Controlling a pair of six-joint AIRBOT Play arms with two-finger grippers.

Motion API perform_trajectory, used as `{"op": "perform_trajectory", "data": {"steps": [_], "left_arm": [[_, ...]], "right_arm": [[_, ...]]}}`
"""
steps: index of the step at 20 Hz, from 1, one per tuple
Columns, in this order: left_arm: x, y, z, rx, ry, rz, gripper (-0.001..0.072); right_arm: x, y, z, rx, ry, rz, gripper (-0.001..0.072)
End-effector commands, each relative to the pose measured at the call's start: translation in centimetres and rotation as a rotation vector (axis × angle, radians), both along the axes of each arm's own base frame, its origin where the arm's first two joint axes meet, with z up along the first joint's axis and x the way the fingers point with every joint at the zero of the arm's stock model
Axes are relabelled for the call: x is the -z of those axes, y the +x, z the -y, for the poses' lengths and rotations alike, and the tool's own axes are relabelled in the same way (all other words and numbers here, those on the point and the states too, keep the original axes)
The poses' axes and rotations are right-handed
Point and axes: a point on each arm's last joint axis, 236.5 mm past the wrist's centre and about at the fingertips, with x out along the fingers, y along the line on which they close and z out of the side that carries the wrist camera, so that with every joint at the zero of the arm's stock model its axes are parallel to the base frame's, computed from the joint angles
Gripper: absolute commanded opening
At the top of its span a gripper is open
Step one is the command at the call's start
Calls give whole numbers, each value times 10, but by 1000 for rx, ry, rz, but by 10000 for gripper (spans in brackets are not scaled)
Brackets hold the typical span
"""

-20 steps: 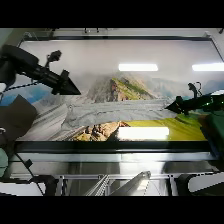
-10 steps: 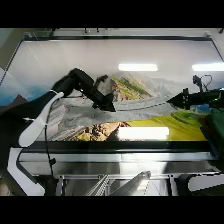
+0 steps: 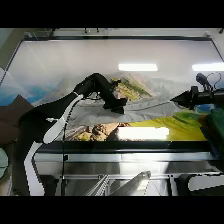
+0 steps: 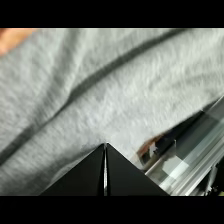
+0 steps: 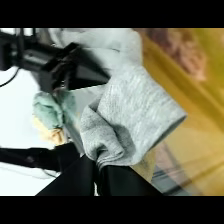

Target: Fold the shirts.

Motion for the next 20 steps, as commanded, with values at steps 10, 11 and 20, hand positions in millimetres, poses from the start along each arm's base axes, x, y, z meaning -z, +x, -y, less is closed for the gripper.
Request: {"op": "perform_trajectory", "data": {"steps": [10,11,20], "left_arm": [[-26,11,60,58,-189,27,18],[-47,14,60,74,-237,43,18],[-190,61,-202,-146,-21,253,18]], "right_arm": [[-127,-6,-81,-134,346,279,13],[-129,-6,-99,-153,356,280,13],[-59,-17,-343,-207,106,280,13]]}}
